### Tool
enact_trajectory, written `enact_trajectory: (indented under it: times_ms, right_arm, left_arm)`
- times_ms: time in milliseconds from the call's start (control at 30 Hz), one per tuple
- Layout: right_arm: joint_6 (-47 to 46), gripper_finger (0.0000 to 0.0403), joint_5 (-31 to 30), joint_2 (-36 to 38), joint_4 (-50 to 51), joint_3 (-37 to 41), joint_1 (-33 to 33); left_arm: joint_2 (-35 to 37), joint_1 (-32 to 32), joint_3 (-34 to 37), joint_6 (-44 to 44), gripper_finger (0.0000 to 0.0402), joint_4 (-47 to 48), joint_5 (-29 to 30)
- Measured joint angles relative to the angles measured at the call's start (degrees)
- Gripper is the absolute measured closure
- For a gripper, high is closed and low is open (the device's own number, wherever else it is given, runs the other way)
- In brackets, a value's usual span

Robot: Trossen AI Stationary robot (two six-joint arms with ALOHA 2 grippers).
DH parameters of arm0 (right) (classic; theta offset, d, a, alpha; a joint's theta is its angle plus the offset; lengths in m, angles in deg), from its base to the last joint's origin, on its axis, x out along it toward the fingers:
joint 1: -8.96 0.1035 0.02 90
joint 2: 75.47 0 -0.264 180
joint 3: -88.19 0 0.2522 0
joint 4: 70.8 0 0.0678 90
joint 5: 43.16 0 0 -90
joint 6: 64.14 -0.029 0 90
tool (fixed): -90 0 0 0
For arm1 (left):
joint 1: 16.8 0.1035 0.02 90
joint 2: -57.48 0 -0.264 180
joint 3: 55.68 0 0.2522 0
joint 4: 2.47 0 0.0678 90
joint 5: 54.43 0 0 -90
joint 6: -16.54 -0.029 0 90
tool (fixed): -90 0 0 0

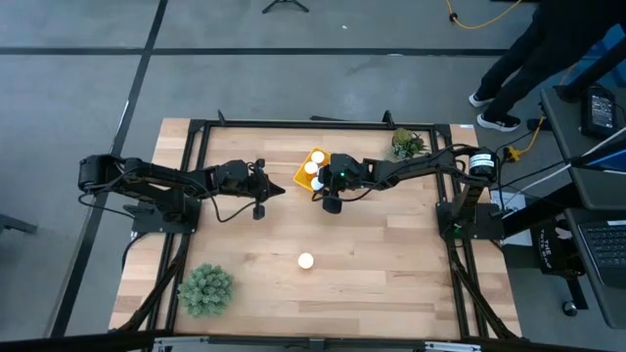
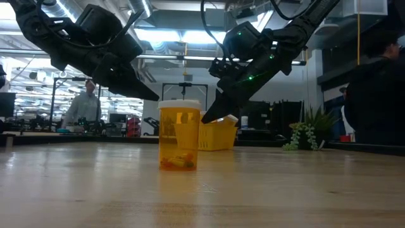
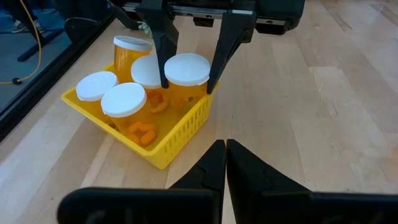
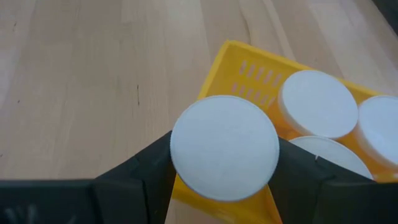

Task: Pick and place pill bottles into a basket
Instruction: Put the bottom pill bottle into the bin

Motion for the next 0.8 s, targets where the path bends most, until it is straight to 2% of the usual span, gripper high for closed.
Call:
enact_trajectory:
  times_ms: [800]
  right_arm:
    - [0.5,0.0184,0.0,0.1,0.4,0.0,0.0]
  left_arm:
    - [0.0,0.0,0.0,0.0,0.0391,0.0,0.0]
